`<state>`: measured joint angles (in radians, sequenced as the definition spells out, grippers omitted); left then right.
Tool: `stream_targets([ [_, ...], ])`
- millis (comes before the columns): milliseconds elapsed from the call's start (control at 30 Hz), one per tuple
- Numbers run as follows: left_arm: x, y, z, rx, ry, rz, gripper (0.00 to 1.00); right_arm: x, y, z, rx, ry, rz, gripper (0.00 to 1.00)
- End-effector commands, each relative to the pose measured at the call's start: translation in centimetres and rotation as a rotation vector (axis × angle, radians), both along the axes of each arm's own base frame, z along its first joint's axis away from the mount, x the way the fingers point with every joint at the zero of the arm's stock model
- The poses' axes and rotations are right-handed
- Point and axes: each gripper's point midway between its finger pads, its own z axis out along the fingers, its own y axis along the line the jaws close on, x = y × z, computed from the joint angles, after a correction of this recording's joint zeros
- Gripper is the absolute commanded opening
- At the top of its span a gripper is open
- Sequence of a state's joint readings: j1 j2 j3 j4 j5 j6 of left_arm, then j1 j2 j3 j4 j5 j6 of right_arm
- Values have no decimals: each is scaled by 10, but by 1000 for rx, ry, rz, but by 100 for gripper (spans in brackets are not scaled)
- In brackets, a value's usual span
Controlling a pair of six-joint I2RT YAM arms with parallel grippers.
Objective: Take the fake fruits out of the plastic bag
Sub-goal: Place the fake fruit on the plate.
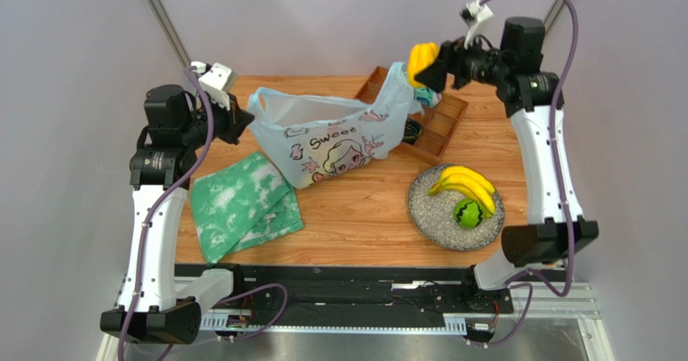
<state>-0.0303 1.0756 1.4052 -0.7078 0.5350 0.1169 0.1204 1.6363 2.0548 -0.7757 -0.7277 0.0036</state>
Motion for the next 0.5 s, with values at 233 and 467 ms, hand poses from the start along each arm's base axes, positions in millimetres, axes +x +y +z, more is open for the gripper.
stream_targets([
  [233,-17,-17,16,-128,-45,-75,0,-124,-71,-228,-684,239,258,41],
  [467,-22,-18,5,-134,-23,-84,0,-156,-69,-301,-941,263,424,40],
])
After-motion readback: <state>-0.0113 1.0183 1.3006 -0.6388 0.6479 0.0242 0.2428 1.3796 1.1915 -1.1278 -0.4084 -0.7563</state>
